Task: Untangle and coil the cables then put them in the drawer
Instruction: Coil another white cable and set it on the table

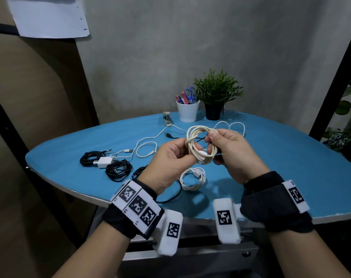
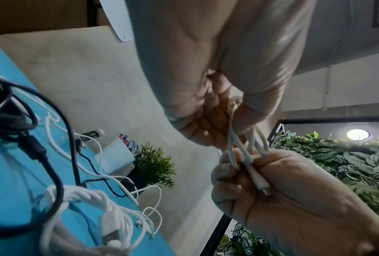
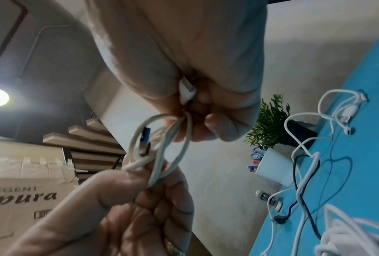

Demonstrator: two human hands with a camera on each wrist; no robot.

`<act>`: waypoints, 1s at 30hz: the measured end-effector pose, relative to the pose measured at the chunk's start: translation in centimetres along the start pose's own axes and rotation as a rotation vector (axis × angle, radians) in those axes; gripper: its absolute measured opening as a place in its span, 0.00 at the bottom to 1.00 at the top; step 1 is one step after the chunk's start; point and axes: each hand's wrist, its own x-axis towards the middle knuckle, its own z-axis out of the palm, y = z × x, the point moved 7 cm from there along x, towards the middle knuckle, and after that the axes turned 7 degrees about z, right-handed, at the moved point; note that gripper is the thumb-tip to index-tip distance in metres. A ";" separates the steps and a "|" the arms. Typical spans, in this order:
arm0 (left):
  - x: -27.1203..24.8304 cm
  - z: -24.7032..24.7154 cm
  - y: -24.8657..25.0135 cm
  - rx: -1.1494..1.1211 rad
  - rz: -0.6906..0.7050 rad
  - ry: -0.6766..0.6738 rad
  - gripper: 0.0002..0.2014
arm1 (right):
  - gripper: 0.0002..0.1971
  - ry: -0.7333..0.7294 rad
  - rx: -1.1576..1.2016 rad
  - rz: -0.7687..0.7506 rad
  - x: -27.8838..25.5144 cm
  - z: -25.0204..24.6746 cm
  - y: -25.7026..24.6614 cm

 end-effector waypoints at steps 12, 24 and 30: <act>-0.3 1.1 -0.4 -0.116 0.022 -0.087 0.07 | 0.16 -0.048 0.021 0.048 -0.1 1.2 0.9; -0.6 0.3 -0.2 -0.027 -0.038 -0.019 0.05 | 0.15 -0.081 0.004 0.030 -0.2 1.2 0.7; -0.6 -0.2 -0.6 -0.043 -0.063 0.089 0.09 | 0.14 -0.122 0.073 0.050 -0.4 1.7 0.8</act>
